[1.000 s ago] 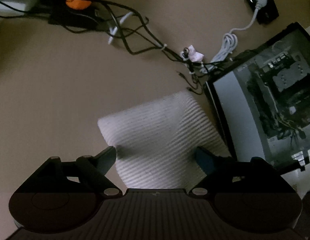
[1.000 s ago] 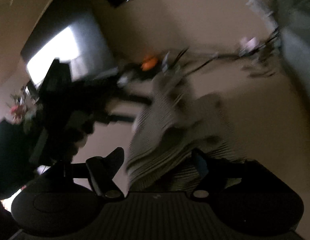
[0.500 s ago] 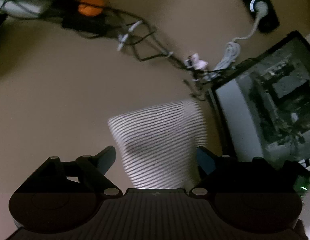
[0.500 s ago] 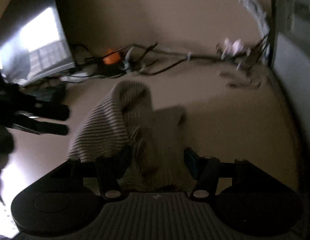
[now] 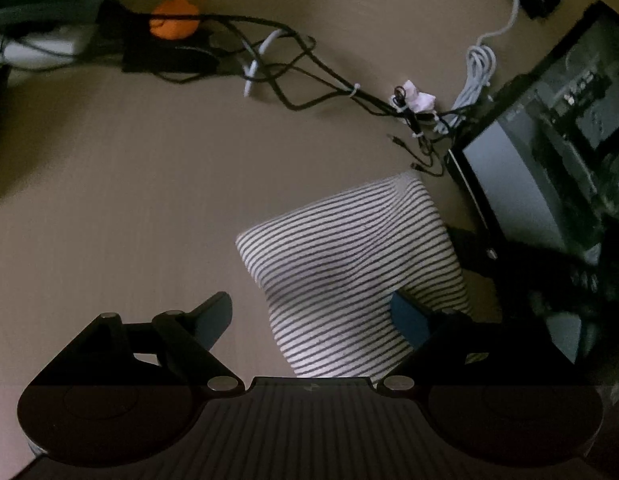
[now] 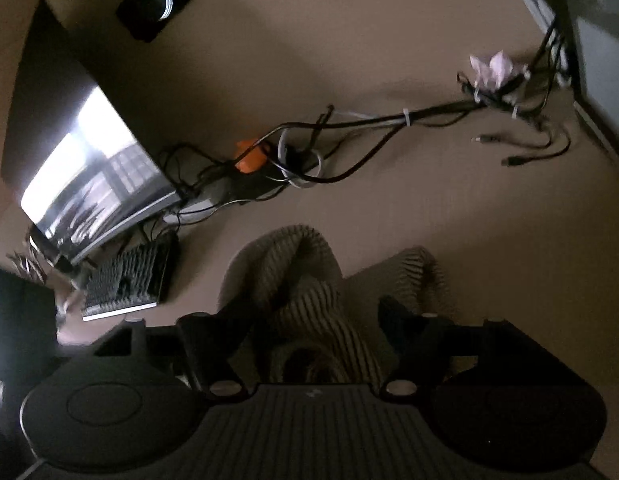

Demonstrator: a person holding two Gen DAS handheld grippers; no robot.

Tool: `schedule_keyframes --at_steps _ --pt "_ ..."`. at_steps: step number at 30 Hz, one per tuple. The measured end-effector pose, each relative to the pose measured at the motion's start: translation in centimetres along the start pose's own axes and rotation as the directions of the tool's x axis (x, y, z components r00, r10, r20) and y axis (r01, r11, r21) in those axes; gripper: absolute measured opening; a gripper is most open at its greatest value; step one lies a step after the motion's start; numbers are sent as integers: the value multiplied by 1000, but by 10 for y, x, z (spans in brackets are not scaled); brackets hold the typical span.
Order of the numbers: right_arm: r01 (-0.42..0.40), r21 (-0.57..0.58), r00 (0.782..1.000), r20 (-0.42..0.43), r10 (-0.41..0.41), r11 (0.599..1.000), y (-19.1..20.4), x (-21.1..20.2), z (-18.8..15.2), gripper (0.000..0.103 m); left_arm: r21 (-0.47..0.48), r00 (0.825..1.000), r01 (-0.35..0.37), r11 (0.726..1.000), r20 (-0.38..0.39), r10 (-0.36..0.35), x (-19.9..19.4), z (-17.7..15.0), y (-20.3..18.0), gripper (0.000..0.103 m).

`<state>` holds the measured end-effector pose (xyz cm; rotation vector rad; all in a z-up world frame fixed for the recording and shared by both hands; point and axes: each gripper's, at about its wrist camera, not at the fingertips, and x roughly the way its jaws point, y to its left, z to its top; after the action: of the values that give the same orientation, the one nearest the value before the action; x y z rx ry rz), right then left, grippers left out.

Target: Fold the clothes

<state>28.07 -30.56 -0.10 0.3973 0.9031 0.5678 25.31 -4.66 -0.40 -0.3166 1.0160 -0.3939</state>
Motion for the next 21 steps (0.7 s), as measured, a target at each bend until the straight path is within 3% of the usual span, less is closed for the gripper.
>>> schedule_keyframes --at_steps 5,12,16,19,21 --pt "-56 27 997 -56 57 998 -4 19 5 78 53 999 -34 998 13 33 -1 -1 -6 91" --pt "-135 33 984 -116 138 990 -3 19 2 81 58 1000 -30 998 8 29 3 0 -8 92" --pt "-88 41 989 -116 92 995 -14 6 -8 81 23 1000 3 1000 7 -3 2 -2 -4 92" --pt "-52 50 992 -114 58 997 -24 -6 -16 83 -100 992 123 987 -16 -125 -1 -12 11 92" --pt "-89 66 988 -120 96 994 -28 -17 -28 83 -207 973 216 954 -34 -228 3 -24 22 89"
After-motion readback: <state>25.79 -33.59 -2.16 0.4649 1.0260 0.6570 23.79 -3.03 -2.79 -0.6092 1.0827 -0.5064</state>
